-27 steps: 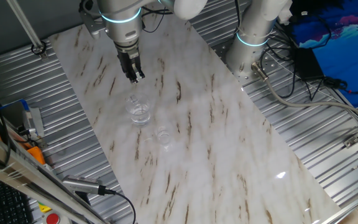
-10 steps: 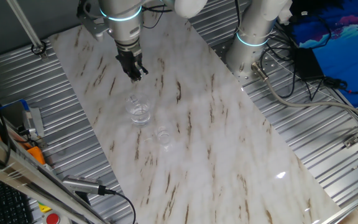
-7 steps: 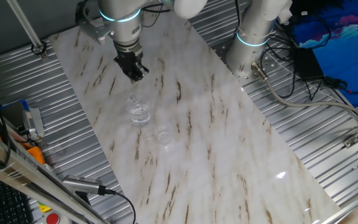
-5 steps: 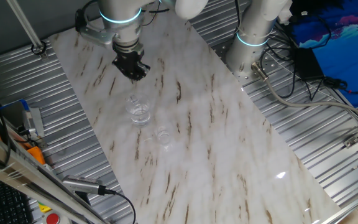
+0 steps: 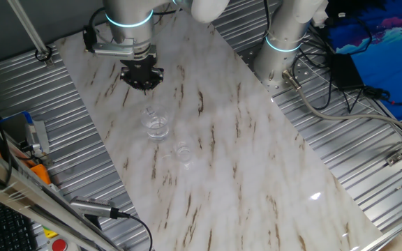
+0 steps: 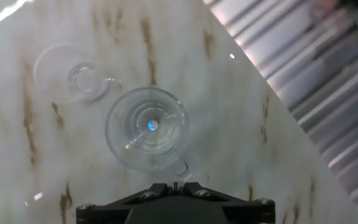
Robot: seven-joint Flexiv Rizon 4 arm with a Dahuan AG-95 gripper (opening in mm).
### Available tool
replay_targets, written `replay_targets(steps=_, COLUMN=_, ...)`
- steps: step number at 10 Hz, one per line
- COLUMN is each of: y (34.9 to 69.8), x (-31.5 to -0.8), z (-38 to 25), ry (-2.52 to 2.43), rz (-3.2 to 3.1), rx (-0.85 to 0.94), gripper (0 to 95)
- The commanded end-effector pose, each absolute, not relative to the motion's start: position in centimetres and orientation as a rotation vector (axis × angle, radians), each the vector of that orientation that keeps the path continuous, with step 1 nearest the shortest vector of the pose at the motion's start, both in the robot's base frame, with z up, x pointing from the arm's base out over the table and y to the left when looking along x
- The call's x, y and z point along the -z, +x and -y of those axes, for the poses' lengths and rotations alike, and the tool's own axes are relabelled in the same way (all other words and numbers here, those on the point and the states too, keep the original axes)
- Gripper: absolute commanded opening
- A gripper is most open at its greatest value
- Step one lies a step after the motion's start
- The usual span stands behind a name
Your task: Pour the water from one cup into another empty cup
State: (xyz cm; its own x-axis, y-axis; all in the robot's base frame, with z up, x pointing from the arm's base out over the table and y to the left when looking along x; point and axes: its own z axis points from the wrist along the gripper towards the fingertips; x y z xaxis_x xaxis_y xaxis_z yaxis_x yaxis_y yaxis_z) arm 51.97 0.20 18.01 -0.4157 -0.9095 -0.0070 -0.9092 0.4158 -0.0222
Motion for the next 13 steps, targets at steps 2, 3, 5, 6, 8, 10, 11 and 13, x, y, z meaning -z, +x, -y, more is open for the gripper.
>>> replay_targets(steps=2, y=53.5, x=-18.1, z=-1.3, ry=-1.813, rz=-2.535, rx=-0.002, gripper=76.0)
replay_targets(steps=3, y=53.5, x=-18.0, z=-1.5, ry=-1.822, rz=-2.527, rx=-0.008, gripper=76.0)
replay_targets(steps=5, y=53.6, x=-17.9, z=-1.9, ry=-1.851, rz=-2.505, rx=-0.010, gripper=95.0)
replay_targets(steps=6, y=53.6, x=-17.8, z=-2.2, ry=-1.878, rz=-2.488, rx=-0.007, gripper=95.0)
replay_targets(steps=8, y=53.3, x=-17.9, z=-2.9, ry=-1.908, rz=-2.474, rx=-0.001, gripper=95.0)
replay_targets(steps=10, y=52.2, x=-18.0, z=-4.4, ry=-1.896, rz=-2.495, rx=0.020, gripper=95.0)
replay_targets(steps=11, y=51.7, x=-17.8, z=-4.9, ry=-1.895, rz=-2.497, rx=0.030, gripper=95.0)
replay_targets(steps=13, y=51.6, x=-17.7, z=-4.9, ry=-1.881, rz=-2.498, rx=0.022, gripper=95.0)
